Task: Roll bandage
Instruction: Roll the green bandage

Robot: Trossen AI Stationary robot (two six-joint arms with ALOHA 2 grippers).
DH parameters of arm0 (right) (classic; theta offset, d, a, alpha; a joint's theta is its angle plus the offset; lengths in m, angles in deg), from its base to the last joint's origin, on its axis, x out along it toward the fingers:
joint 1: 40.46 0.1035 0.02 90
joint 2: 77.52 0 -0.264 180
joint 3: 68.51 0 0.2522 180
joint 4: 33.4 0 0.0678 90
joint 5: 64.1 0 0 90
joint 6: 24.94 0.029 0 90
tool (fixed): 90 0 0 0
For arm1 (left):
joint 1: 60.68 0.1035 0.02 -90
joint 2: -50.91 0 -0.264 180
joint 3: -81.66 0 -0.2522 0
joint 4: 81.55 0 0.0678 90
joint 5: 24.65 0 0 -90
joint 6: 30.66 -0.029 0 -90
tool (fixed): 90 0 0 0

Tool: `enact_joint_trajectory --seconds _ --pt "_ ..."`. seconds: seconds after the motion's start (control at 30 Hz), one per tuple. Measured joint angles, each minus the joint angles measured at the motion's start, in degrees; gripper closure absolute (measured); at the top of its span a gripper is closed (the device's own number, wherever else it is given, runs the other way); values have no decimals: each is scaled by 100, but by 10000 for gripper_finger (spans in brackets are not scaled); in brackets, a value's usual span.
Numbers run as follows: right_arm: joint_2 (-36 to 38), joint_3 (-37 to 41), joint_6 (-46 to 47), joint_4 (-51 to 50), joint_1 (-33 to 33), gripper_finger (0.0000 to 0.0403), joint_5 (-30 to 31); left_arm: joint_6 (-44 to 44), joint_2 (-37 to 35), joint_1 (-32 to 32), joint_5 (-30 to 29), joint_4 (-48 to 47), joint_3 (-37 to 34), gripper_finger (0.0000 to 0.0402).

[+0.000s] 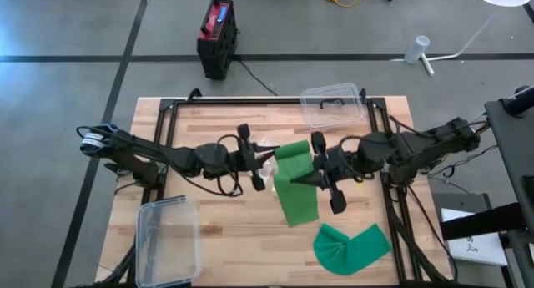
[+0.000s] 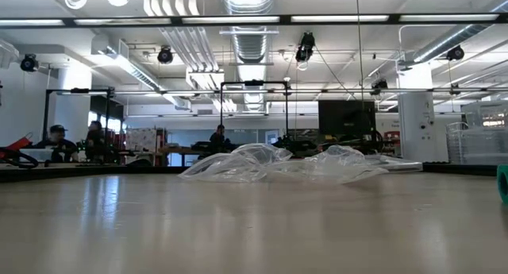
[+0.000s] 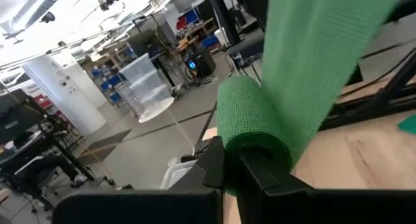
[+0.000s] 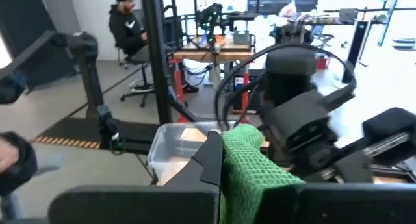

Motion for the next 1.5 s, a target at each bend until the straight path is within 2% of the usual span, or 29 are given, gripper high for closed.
enact_joint_trajectory --seconds 0.33,0.53,0.63,0.77,1.13,1.27,1.37,1.5 --pt "69 -223 271 -49 -100 403 -89 -112 -44 -141 -144 -9 -73 400" --pt "69 -232 530 -68 -87 403 -764 -125 -209 -177 -148 -31 -92 400" --pt "69 -232 533 -60 -18 403 -885 -212 -366 -181 -308 -121 -92 400" --pt "69 -232 516 -25 108 403 -901 -243 -452 -176 -570 -301 -154 400" --pt "223 -232 462 182 190 403 -914 -126 -395 -170 -616 -531 -251 400" --pt "289 -232 466 211 270 403 -923 -152 -393 -129 -1143 -671 -251 400" --pt "281 -232 474 189 309 403 -924 -52 -393 -85 -1128 -713 -288 400" --pt "283 -232 474 259 309 403 -755 150 -393 -95 -798 -712 -346 400"
